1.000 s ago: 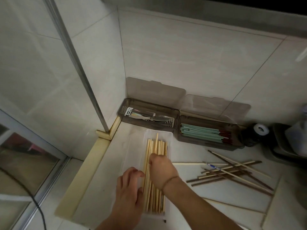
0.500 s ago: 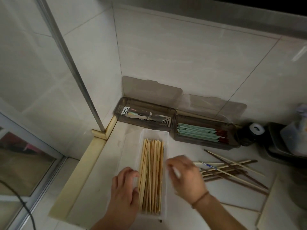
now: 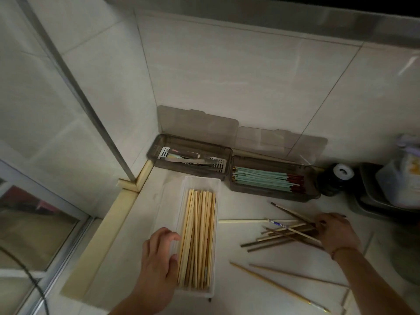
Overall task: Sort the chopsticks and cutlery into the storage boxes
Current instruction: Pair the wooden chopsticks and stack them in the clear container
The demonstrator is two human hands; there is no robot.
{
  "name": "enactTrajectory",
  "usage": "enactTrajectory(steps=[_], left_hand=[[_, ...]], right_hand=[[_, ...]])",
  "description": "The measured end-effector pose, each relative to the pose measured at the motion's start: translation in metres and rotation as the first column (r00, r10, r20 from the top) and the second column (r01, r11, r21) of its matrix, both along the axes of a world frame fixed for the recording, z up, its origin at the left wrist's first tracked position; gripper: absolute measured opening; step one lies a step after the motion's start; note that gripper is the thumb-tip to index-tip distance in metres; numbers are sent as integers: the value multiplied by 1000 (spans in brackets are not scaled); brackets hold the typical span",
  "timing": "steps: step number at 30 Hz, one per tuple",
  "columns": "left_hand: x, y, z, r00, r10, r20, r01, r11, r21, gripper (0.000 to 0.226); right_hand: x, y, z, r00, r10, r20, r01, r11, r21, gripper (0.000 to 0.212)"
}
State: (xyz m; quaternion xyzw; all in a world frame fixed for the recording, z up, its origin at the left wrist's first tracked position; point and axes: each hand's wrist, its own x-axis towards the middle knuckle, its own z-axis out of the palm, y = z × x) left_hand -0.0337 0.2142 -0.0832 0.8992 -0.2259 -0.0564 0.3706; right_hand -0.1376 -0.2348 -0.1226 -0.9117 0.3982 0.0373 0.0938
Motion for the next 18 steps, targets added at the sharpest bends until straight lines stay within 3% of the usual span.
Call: enactTrajectory(steps=[7,10,12,14,18], left_hand=[[0,0,0,1000,-5,7,5,1000,12,48],[0,0,-1,1000,-3,4,3,1000,16,50],[0,0,-2,1000,-8,3,8,1000,18,51],[0,1,-2,1000,-8,1,8,1000,10,52],[1,2,-3,1000,-18,8,18,1000,8,49]], right_hand=[[-2,11,11,996,88,20,-86,991,-102,12],[-8,27,24,949,178,259,-133,974,-183,22],[-8,53,38,866,158,474,-89,982,-165,32],[1,93,58,749,87,657,-75,996,-46,32],[26,196,99,526,139,839,-424,898,117,21]])
